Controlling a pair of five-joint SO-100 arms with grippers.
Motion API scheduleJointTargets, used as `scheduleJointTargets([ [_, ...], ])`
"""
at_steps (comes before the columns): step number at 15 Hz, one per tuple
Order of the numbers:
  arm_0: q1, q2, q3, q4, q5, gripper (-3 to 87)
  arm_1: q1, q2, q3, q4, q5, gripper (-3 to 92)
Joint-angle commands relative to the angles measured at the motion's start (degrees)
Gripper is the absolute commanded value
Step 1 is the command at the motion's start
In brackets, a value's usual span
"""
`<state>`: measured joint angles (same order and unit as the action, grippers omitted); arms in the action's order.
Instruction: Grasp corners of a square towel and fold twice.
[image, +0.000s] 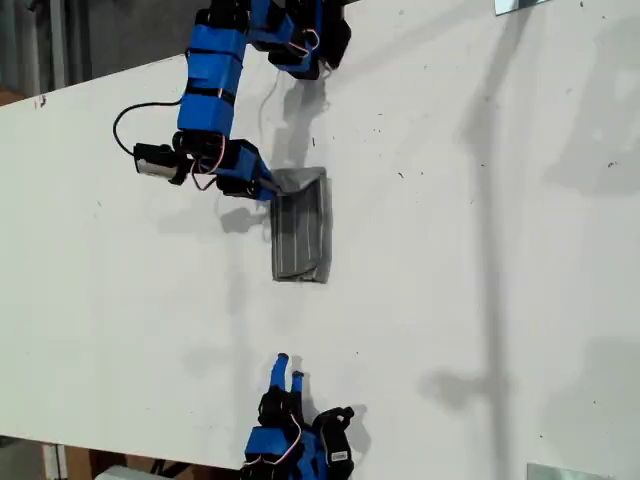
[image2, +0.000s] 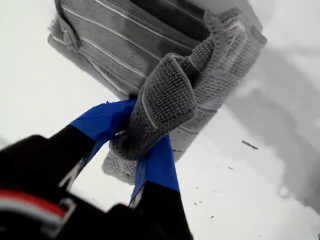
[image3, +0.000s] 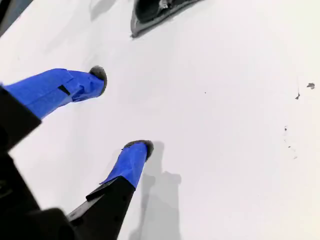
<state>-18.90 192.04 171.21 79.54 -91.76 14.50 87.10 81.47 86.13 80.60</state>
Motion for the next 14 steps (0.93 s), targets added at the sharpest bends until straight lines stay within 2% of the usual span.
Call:
scheduleJointTargets([
  [1,0.6,-0.4,-0.4,-0.6,-1.0,24.1,-1.3,-10.0,-15.6,-1.1,-5.0,-0.1],
  [3,0.9,-0.4,-0.3,-0.6,-1.3,24.1,-3.2,-15.6,-20.9,-5.1,-10.6,-0.1],
  [6,1.5,-0.5,0.4,-1.4,-1.9,24.0,-5.5,-16.9,-22.1,-8.5,-14.5,-0.1],
  [12,3.4,1.8,3.6,-2.4,-4.1,24.0,-5.9,-15.0,-22.9,-11.5,-16.7,-0.1],
  [13,3.6,2.0,3.6,-2.3,-4.2,24.0,-5.5,-15.2,-23.0,-11.9,-16.6,16.8],
  [14,3.6,2.1,3.6,-2.3,-4.2,24.0,-5.4,-15.3,-23.6,-11.9,-17.0,23.5],
])
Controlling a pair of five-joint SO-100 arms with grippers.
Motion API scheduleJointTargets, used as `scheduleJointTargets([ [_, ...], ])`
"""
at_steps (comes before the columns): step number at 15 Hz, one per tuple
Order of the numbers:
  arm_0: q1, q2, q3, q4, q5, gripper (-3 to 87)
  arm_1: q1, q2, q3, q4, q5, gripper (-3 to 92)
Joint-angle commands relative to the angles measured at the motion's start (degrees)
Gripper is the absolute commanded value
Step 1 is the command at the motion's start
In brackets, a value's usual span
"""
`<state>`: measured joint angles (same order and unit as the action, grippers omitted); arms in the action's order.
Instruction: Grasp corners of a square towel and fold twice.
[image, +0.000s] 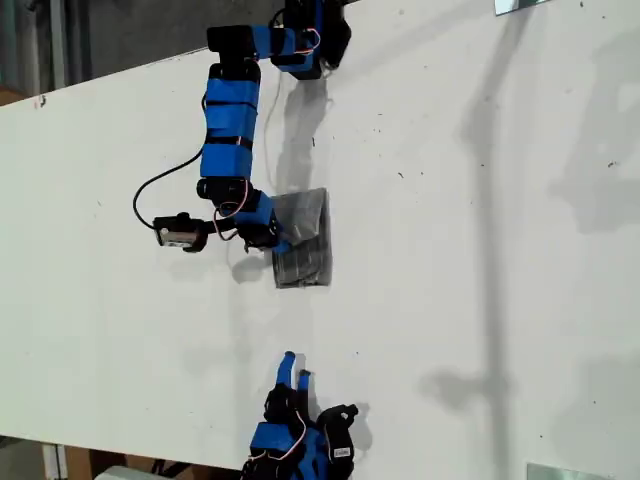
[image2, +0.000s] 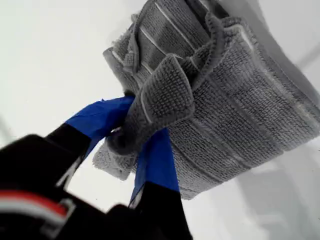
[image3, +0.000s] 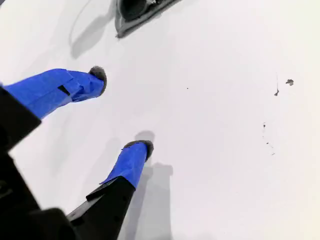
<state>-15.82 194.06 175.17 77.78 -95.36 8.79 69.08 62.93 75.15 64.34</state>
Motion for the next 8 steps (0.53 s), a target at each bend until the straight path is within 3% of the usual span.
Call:
scheduleJointTargets([
  [1,0.4,0.1,-0.4,-0.5,-0.4,24.0,0.7,3.5,-5.0,-1.1,-1.1,26.9],
  [5,0.2,0.4,0.6,-0.8,-0.4,24.1,4.8,12.6,-3.4,2.5,-3.2,26.6],
  [8,0.1,0.4,1.0,-1.0,-0.2,24.1,8.4,34.8,21.4,0.9,-0.7,24.4],
])
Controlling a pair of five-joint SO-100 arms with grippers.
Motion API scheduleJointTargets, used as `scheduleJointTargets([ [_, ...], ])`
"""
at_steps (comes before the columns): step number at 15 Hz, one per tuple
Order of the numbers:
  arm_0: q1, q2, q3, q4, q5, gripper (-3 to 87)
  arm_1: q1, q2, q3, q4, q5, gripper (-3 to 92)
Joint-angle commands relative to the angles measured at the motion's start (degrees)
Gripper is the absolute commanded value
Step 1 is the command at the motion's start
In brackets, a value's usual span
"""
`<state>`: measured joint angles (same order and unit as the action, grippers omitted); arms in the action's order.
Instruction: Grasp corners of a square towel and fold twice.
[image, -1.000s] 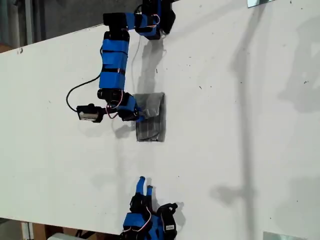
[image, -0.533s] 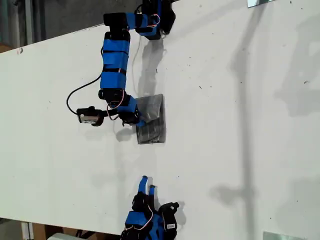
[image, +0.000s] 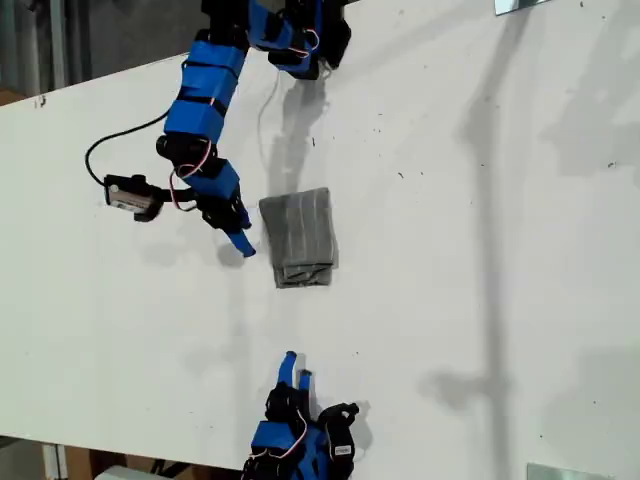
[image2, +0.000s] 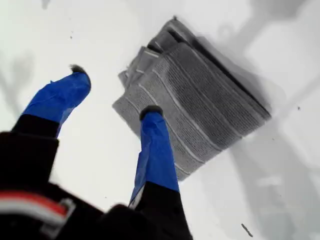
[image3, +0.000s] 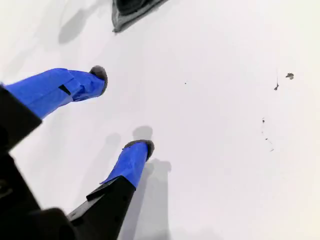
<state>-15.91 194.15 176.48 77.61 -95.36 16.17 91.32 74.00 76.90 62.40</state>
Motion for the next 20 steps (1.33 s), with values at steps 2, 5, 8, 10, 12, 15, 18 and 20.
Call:
scheduleJointTargets([
  [2,-0.8,0.4,0.4,-1.1,0.6,24.1,-0.6,25.1,30.8,-4.6,7.0,23.8],
  [5,-3.5,0.8,0.8,-1.4,3.0,24.3,-6.5,44.8,59.2,-14.5,18.3,22.5],
  [8,-7.5,2.5,1.4,-1.6,6.5,24.3,-11.3,67.6,77.3,-17.4,26.3,22.2],
  [10,-10.7,3.0,1.4,-1.6,7.8,24.2,-11.8,82.8,84.4,-12.0,30.1,22.0],
  [12,-12.3,2.9,1.5,-1.6,7.8,24.2,-12.8,95.7,87.9,-0.4,35.2,22.2],
  [15,-12.5,4.0,1.6,-1.7,9.2,24.1,-13.2,97.4,89.2,4.0,38.8,27.7],
  [18,-12.0,4.1,1.8,-2.3,21.5,23.9,-16.3,97.4,88.6,6.2,36.2,27.5],
  [20,-12.0,4.1,1.9,-2.4,23.5,23.3,-16.1,97.4,88.5,6.4,35.7,27.1],
])
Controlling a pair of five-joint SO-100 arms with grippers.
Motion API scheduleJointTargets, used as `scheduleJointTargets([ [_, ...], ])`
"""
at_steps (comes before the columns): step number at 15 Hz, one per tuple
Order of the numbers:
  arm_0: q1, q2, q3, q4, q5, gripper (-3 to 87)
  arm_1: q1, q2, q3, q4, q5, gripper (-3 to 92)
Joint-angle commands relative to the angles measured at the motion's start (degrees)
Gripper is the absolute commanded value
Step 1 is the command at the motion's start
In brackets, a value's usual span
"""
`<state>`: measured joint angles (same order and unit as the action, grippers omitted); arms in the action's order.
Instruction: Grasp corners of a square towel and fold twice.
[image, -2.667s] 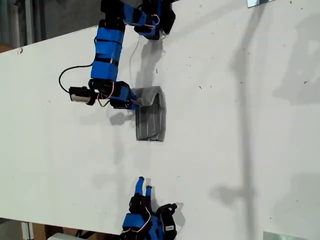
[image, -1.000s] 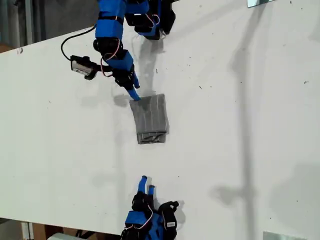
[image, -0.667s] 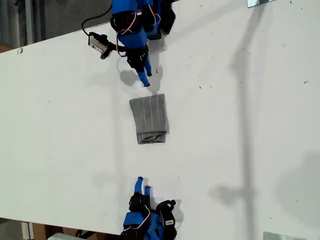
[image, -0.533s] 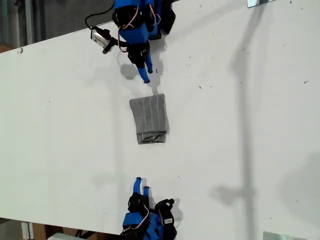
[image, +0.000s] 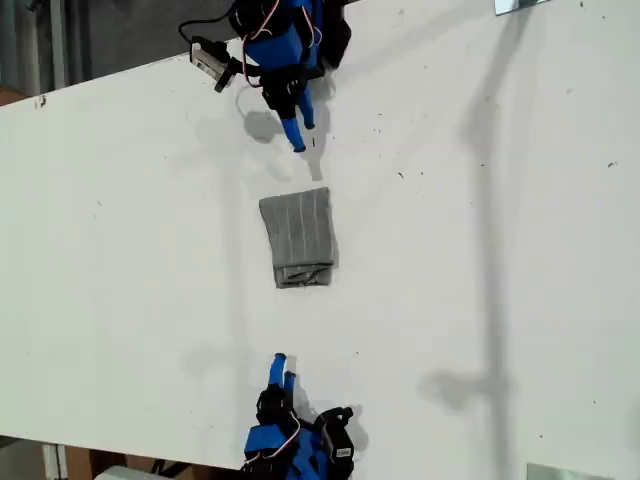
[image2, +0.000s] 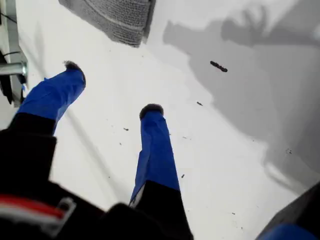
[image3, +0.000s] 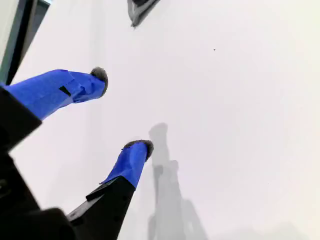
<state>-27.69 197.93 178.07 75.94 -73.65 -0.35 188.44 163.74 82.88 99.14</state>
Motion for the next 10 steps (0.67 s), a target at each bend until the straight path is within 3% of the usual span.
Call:
scheduleJointTargets([
  [1,-0.3,0.4,0.4,-0.8,3.0,22.8,1.5,0.3,-1.3,0.5,-1.1,27.1],
  [4,-0.3,0.4,0.5,-1.1,13.0,20.5,3.3,0.3,-1.3,0.5,-1.1,27.1],
  [10,-0.3,0.4,0.5,-1.1,13.0,19.1,3.2,0.3,-1.3,0.6,-1.1,27.1],
])
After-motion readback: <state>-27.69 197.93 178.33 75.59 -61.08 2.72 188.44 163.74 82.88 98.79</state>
